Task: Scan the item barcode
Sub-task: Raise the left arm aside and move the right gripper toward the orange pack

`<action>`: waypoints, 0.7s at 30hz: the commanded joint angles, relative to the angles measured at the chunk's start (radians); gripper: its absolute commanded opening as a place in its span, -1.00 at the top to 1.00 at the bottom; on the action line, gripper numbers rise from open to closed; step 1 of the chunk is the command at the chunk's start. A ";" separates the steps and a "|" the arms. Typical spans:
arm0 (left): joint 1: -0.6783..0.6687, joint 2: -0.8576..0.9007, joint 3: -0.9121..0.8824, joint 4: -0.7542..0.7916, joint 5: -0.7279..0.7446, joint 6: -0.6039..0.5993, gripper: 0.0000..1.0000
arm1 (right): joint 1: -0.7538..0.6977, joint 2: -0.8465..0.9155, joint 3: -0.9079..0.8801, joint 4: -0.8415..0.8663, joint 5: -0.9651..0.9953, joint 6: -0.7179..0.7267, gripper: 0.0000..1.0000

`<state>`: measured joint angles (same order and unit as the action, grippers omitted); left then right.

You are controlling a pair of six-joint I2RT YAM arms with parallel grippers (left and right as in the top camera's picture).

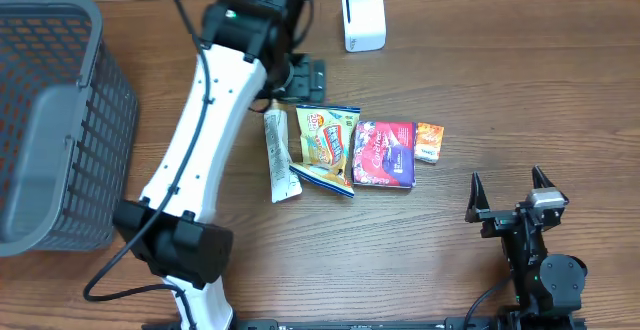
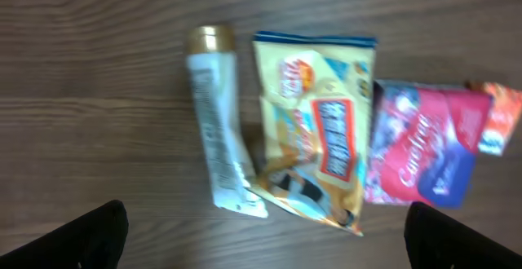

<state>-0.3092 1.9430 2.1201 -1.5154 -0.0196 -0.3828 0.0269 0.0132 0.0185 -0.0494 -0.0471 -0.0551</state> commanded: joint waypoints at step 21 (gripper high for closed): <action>0.113 0.000 0.001 -0.031 0.072 -0.040 -0.99 | 0.005 0.004 0.118 0.419 -0.488 0.208 -1.00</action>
<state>-0.1898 1.9430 2.1201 -1.5471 0.0414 -0.4122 0.0277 0.0113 0.0425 0.3996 -0.5438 0.1238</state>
